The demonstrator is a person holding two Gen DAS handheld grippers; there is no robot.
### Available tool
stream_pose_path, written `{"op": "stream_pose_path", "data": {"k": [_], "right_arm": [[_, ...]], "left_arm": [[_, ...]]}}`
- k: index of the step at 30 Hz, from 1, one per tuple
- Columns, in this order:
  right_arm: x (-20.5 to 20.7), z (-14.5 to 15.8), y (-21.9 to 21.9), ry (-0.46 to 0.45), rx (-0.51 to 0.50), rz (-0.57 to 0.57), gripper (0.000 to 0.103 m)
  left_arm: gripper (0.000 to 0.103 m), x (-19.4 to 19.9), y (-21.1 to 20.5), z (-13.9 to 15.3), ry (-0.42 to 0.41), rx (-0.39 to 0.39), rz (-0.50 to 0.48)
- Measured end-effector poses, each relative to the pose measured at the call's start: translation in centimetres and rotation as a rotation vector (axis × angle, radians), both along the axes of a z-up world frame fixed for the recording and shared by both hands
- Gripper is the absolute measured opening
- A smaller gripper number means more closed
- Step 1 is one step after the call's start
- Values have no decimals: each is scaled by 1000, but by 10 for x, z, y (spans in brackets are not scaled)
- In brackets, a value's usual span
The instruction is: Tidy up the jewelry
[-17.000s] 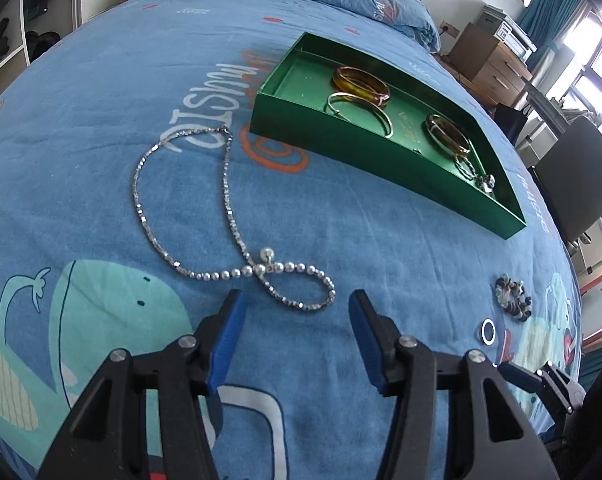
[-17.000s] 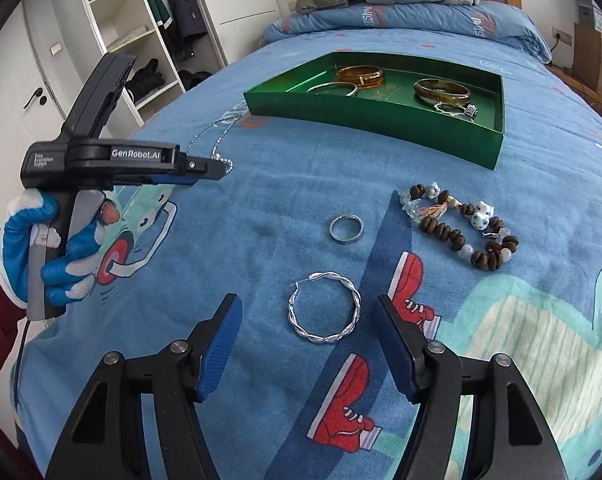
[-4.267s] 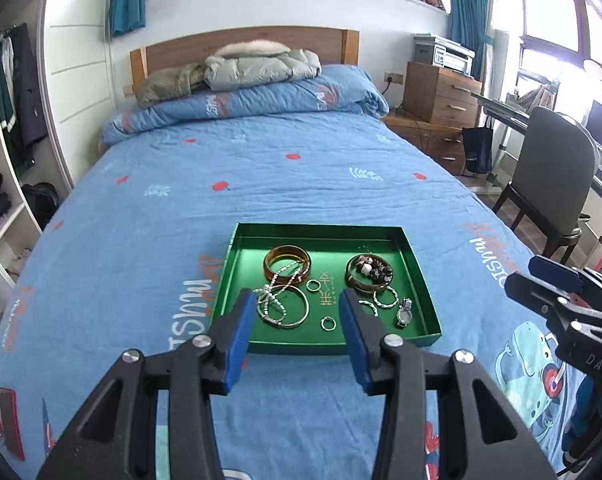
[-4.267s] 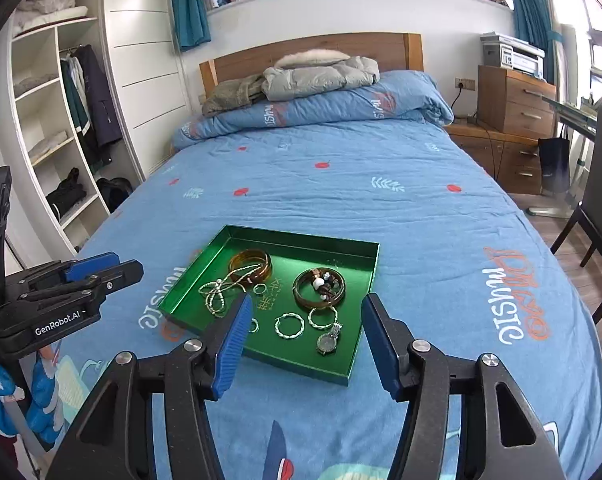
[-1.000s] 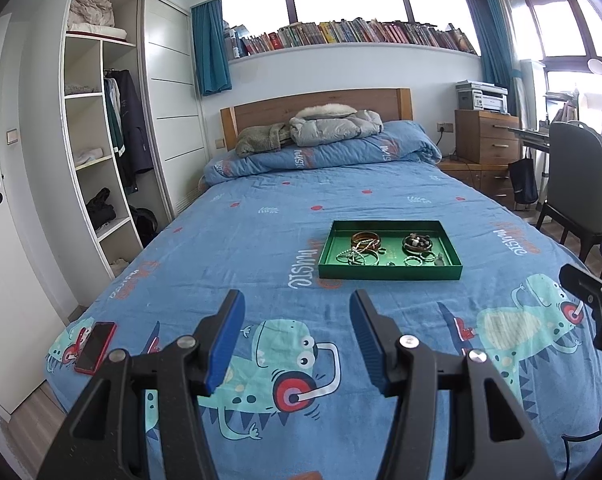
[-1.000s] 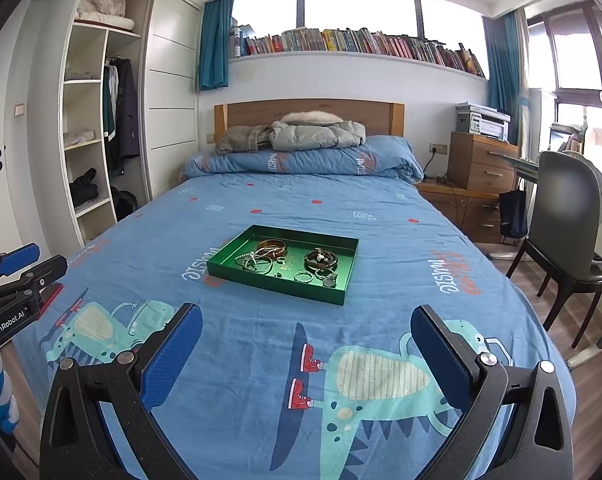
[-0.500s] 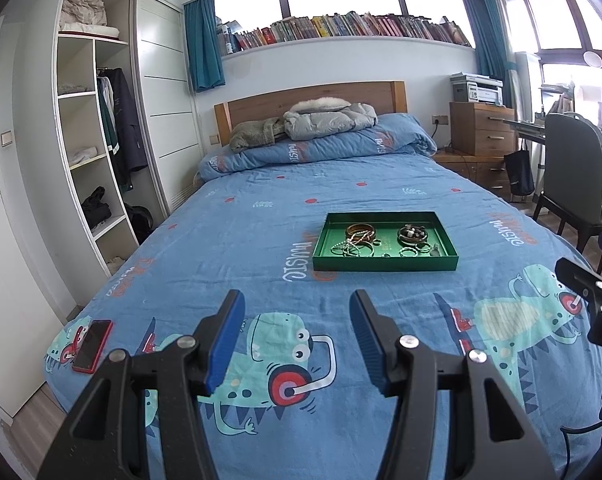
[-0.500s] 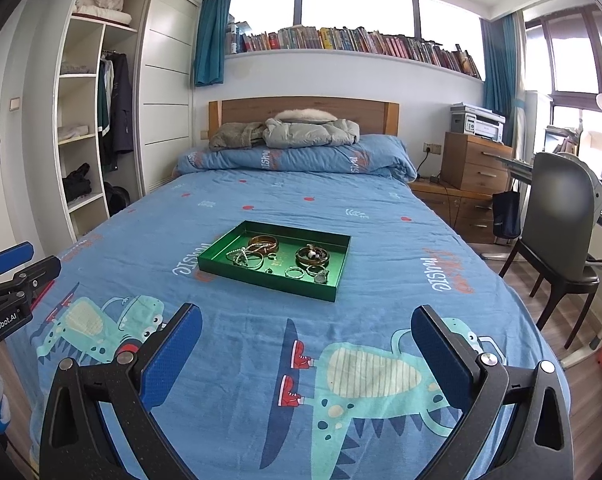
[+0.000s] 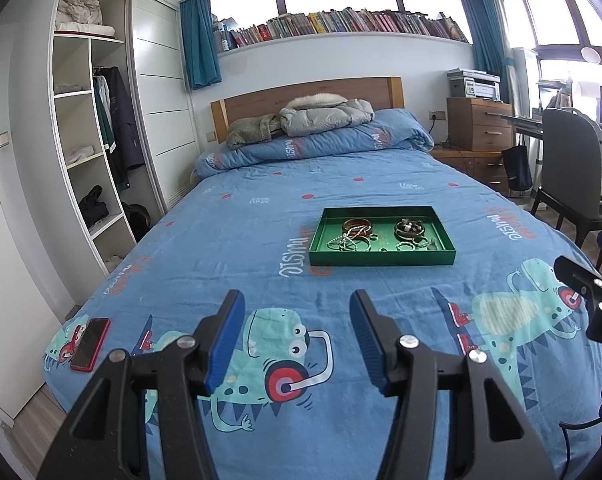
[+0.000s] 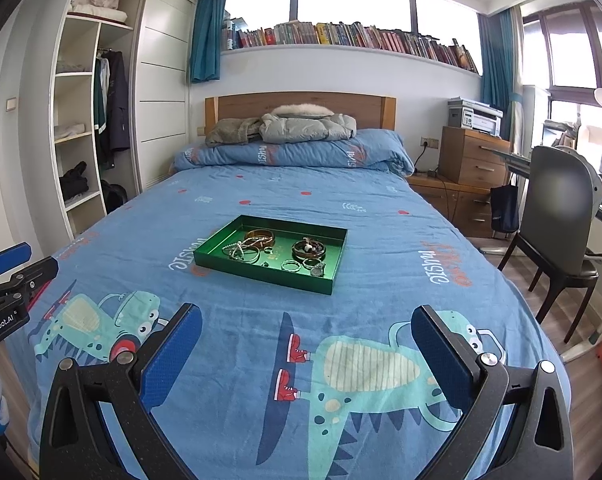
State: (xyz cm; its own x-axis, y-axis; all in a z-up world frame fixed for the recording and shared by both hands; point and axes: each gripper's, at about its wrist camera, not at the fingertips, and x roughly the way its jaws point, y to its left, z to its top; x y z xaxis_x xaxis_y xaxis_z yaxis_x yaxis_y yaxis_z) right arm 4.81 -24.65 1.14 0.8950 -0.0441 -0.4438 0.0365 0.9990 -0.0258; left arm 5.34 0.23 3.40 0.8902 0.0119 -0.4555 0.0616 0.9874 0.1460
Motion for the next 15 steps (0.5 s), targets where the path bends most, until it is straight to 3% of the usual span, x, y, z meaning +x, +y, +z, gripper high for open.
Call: {"op": "stream_pose_path", "data": {"k": [15], "right_arm": [[-1,-1,-1,-1,-3,-7,103]], "left_arm": [[53,0,-2,-2,4,2,-2]]}}
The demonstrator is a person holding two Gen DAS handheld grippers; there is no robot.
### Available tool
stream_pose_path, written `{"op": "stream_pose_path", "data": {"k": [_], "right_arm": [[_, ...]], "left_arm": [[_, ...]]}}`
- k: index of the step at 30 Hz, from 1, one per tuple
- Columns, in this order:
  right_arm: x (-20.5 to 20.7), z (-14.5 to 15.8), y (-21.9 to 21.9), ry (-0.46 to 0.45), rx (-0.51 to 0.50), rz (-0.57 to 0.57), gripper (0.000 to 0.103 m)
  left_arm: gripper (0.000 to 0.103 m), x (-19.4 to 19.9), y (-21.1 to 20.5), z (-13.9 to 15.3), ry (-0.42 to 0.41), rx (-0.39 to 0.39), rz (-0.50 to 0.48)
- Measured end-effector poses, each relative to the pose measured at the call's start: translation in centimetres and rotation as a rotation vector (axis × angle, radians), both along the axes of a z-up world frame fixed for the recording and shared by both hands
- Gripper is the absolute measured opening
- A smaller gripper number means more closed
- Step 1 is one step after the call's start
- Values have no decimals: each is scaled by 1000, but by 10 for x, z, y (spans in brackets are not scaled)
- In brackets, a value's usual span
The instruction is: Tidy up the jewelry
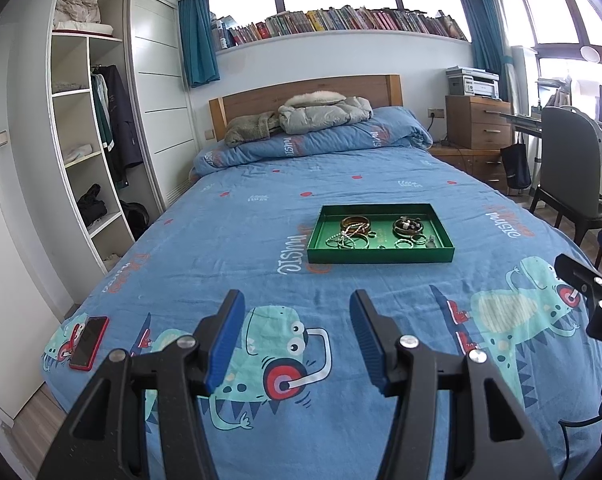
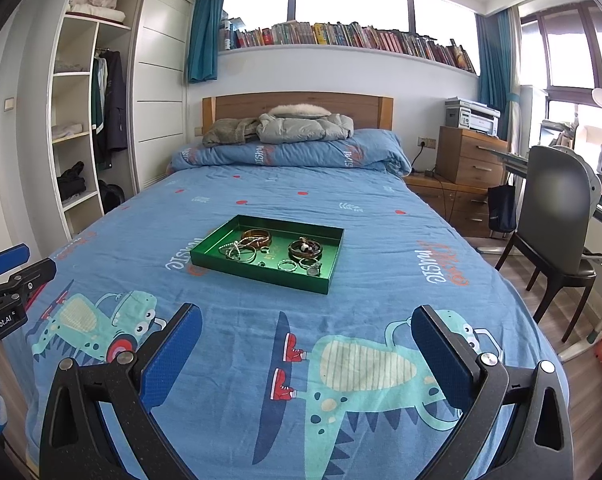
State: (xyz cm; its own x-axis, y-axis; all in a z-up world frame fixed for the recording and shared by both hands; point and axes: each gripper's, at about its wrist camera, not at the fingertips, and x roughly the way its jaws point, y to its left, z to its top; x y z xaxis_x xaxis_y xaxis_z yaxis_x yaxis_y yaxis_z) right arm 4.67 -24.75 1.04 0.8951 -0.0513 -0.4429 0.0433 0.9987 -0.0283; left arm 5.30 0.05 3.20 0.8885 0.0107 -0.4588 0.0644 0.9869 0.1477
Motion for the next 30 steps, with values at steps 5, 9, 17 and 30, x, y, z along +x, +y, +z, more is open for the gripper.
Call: {"op": "stream_pose_path", "data": {"k": [5,9,17,30], "right_arm": [[-1,-1,-2,2,0,-3,103],[-1,-1,-2,1,0,-4,103],[-4,-2,-4,5,-1,-8,103],[-3,-3,-4,14,-5,-16,103]], "left_arm": [[53,0,-1,-1,2,0,0],[53,0,-3,-5,12,3,0],[53,5,-1,-9,56,6,10],[53,7,0,-10,75,11,10]]}}
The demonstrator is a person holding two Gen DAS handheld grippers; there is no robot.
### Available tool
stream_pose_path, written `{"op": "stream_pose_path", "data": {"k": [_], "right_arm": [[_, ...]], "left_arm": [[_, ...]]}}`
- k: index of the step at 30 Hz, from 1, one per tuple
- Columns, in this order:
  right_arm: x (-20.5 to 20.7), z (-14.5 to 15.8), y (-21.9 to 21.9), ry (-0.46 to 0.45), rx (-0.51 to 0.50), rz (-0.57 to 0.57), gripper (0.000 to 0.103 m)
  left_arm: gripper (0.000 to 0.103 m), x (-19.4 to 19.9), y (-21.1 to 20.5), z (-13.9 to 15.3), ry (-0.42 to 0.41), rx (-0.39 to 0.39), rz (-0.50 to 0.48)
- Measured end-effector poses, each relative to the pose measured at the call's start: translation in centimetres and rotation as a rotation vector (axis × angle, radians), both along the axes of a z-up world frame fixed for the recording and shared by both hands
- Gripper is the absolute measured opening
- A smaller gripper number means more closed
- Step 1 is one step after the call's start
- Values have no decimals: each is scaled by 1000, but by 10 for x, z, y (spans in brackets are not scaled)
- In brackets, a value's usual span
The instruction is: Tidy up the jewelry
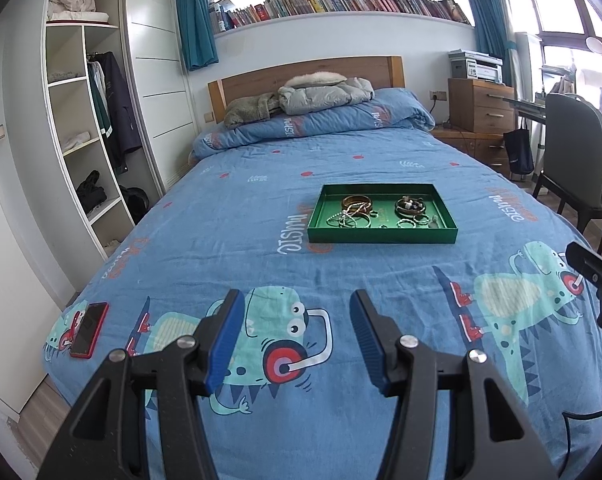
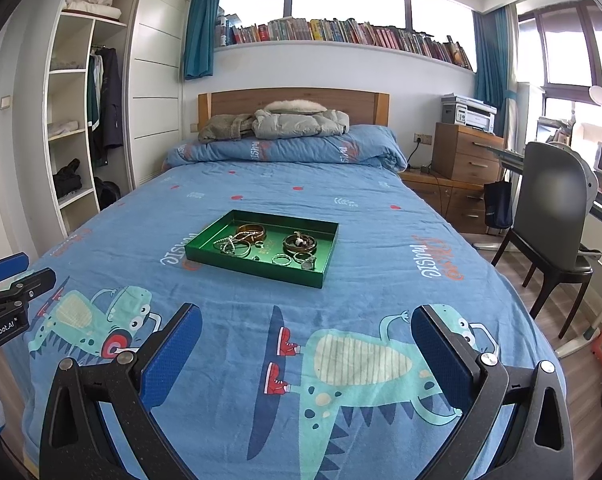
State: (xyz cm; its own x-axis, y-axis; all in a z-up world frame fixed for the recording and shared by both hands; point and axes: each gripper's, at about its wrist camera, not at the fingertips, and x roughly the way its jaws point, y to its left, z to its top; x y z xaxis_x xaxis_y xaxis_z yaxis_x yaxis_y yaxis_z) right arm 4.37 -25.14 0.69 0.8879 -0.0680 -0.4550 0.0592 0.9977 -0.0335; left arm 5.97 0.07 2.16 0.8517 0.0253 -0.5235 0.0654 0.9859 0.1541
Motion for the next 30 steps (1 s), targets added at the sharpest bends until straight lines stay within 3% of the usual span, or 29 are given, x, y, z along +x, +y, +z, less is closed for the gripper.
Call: {"op": "stream_pose_path", "data": {"k": [30], "right_arm": [[-1,-6,-2,4,4,-13,103]], "left_arm": [[53,-2,-3,-9,10,3,-10]]}}
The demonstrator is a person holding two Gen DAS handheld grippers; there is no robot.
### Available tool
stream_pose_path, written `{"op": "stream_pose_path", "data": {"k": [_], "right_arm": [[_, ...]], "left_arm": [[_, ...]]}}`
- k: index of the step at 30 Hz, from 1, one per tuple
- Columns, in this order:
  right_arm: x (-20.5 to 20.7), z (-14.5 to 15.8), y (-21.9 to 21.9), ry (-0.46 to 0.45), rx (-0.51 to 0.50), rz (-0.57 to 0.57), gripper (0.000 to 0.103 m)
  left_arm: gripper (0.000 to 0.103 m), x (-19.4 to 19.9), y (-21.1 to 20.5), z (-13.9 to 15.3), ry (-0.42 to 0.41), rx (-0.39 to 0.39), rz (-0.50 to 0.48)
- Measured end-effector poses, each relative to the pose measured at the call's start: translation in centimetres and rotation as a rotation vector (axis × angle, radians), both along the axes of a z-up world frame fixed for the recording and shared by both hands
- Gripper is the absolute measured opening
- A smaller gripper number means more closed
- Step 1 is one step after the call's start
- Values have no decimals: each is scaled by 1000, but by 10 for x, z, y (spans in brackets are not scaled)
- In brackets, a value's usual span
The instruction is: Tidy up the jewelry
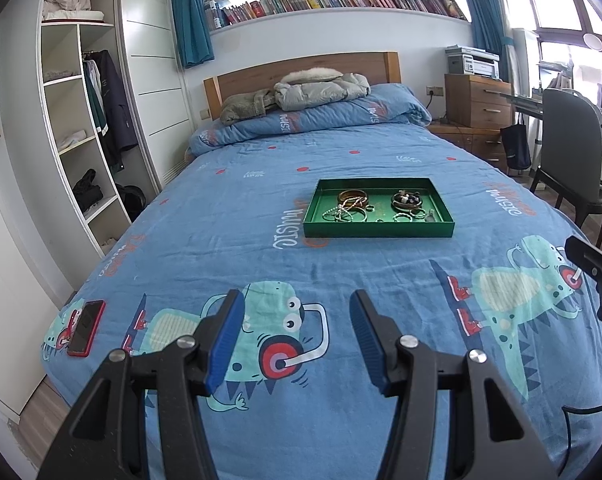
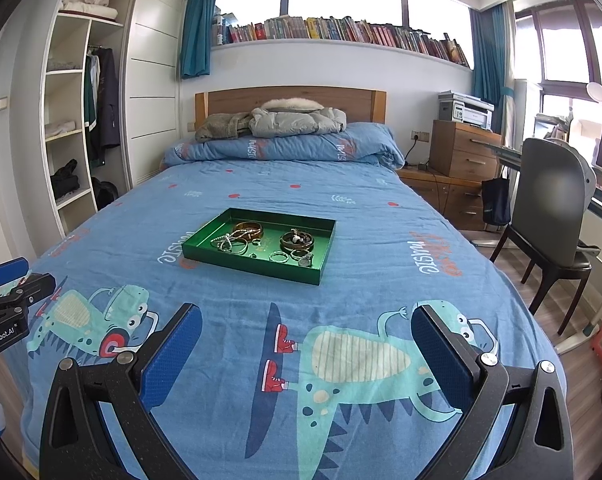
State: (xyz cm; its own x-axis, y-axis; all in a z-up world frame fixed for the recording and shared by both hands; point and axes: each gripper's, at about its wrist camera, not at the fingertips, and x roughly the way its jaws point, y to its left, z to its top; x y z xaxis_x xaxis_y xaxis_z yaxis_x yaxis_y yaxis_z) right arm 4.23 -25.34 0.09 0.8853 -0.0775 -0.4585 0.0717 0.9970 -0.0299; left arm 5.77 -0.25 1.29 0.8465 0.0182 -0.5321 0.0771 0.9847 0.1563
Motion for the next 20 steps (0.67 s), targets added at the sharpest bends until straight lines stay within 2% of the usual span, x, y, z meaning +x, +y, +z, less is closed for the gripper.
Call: {"op": "stream_pose_path", "data": {"k": [20], "right_arm": [[7,-6,-3,15,8,-21,103]], "left_arm": [[53,6,-2,0,7,-7,-17]]}}
